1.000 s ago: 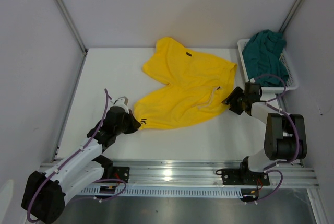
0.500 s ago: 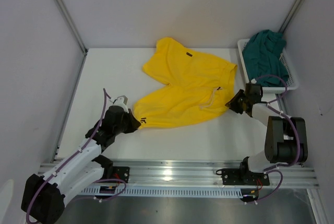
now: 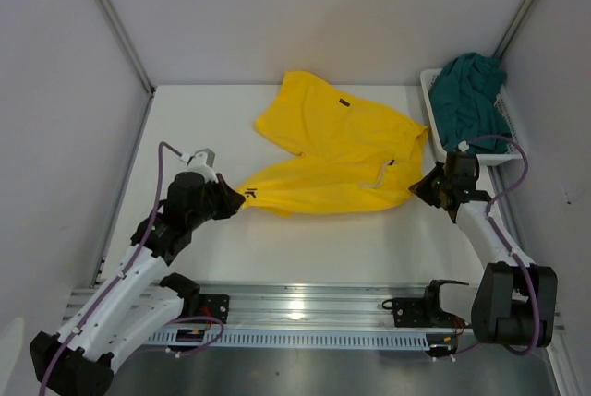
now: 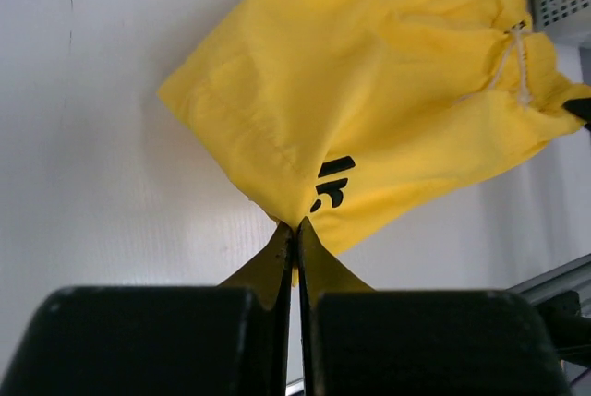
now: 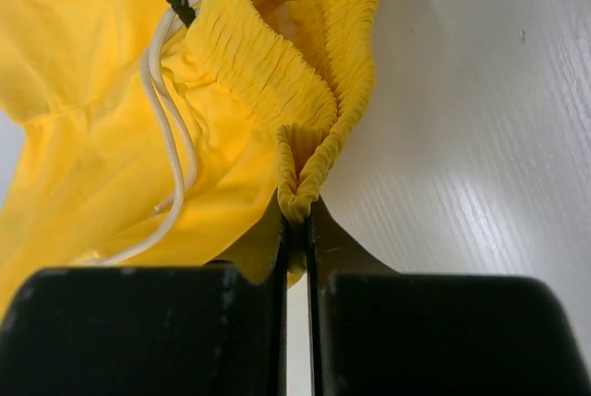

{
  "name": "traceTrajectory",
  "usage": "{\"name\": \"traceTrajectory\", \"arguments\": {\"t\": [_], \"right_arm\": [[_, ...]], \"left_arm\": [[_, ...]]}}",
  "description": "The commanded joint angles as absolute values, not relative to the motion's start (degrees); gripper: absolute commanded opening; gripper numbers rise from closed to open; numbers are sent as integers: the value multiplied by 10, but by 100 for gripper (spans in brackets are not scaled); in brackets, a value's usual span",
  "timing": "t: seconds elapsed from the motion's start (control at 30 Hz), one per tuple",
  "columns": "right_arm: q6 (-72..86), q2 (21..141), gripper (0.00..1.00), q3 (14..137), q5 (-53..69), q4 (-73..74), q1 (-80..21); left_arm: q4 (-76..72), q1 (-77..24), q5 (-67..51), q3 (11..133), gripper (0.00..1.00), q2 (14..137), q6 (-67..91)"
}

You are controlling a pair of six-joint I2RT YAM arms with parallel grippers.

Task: Fold and stack the shorts
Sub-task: Fold the shorts

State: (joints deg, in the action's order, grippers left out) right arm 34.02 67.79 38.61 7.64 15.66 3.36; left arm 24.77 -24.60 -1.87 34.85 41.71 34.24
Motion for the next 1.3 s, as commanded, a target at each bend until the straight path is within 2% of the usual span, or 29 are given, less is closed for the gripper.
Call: {"name": "traceTrajectory", "arguments": {"t": [0.0, 0.3, 0.43, 0.57, 0.77, 0.93, 0.97, 1.07, 1.1, 1.2, 1.27], "right_arm": [[328, 640, 0, 386, 87, 210, 37], [343, 534, 0, 370, 113, 276, -33], [337, 532, 0, 393, 114, 305, -32], [337, 534, 0, 418, 127, 314, -30], [339, 540, 0, 521, 147, 373, -40], [324, 524, 0, 539, 147, 422, -43], [322, 517, 0, 532, 142, 422, -42], [315, 517, 0, 502, 132, 410, -35], [315, 522, 0, 493, 133, 394, -33], [314, 546, 0, 470, 130, 361, -26], [316, 561, 0, 463, 125, 346, -22]], "left_arm": [[309, -234, -6, 416, 0, 393, 317], [421, -227, 133, 572, 0, 369, 261], [428, -218, 144, 604, 0, 392, 235], [425, -207, 150, 649, 0, 415, 214], [439, -190, 143, 690, 0, 443, 192], [440, -189, 87, 652, 0, 422, 199], [435, -189, 55, 615, 1, 415, 203], [411, -189, -36, 541, 9, 387, 225], [401, -189, -69, 522, 21, 372, 236], [344, -191, -181, 426, 46, 342, 259], [319, -232, -188, 400, 52, 329, 272]]}}
